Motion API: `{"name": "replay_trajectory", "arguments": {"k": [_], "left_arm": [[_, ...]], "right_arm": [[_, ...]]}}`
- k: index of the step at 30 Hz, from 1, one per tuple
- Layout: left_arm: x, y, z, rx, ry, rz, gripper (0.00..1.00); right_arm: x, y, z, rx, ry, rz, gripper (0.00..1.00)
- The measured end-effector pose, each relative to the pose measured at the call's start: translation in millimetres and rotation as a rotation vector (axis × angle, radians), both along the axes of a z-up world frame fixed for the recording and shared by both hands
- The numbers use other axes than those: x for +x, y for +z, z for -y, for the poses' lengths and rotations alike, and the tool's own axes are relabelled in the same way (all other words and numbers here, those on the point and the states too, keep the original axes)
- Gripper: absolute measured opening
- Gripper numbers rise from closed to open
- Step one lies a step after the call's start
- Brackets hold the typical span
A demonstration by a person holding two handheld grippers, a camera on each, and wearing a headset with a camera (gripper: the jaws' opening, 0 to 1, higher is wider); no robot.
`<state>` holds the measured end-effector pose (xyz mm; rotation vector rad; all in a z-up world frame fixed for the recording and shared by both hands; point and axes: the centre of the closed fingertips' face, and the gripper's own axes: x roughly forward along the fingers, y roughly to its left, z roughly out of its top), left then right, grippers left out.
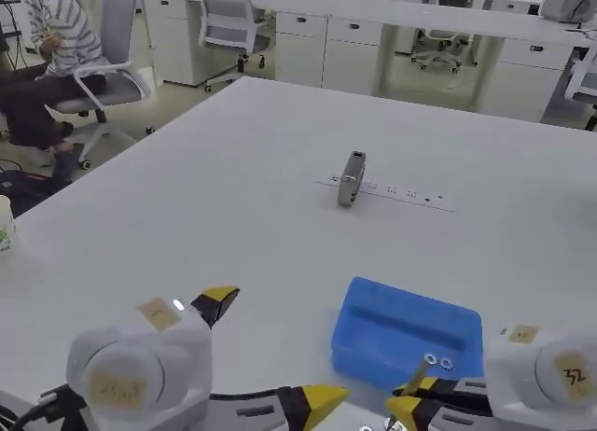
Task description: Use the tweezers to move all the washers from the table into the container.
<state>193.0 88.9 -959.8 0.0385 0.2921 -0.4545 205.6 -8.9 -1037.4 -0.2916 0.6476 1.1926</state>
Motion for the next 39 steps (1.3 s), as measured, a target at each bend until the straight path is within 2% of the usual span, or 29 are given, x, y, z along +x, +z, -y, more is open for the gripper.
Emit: {"name": "replay_trajectory", "arguments": {"k": [6,11,14,18,26,35,39], "left_arm": [[-0.6,1.4,-0.8,-0.005,0.005,0.005,0.96],[-0.9,1.6,-0.1,-0.005,0.002,0.006,0.96],[-1.2,1.2,0.3,-0.004,0.0,0.003,0.96],[-1.6,-0.2,2.4,0.001,-0.01,-0.003,0.96],[-1.8,-1.0,2.6,-0.003,-0.011,-0.008,0.96],[-1.8,-0.7,2.8,-0.008,-0.009,-0.008,0.96],[-1.7,-0.9,2.8,-0.01,-0.008,-0.009,0.96]], "right_arm": [[-5.4,-0.5,-1.6,-0.035,0.053,0.075,0.03],[-2.6,0.5,0.0,-0.036,0.03,0.077,0.02],[-3.2,12.7,-4.5,0.025,0.017,0.056,0.02],[-0.3,29.0,-8.0,0.072,0.007,0.06,0.03],[4.7,55.9,-12.4,0.13,0.002,0.078,0.03],[21.0,86.8,-10.8,0.193,-0.036,0.087,0.03],[26.5,95.6,-10.5,0.207,-0.043,0.1,0.03]]}}
